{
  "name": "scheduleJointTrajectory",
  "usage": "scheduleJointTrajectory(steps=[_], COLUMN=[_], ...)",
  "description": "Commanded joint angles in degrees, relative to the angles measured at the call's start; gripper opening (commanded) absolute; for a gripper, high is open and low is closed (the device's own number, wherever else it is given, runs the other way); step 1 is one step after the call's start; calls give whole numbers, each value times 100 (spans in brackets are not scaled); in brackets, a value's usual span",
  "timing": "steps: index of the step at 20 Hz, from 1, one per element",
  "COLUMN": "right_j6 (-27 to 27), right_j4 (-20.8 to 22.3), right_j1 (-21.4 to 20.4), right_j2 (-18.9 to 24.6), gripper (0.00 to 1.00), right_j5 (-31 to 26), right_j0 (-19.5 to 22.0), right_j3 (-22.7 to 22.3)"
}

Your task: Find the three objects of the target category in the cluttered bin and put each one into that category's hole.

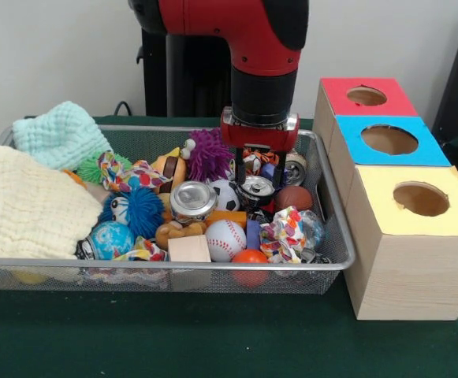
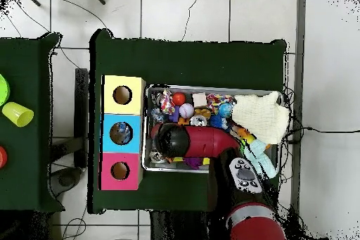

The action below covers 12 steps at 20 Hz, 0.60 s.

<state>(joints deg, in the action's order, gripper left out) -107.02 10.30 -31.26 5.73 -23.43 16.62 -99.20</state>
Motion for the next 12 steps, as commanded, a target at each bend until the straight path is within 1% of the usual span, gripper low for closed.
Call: scheduleJointTrajectory(steps=[1, 4, 12], right_j6=[138, 90, -226], right_j4=[131, 66, 12], right_j1=[-87, -194, -311], right_j2=[888, 1038, 1069], gripper=[100, 100, 100], right_j5=[164, 101, 105], right_j0=[371, 433, 305], right_j3=[-102, -187, -271])
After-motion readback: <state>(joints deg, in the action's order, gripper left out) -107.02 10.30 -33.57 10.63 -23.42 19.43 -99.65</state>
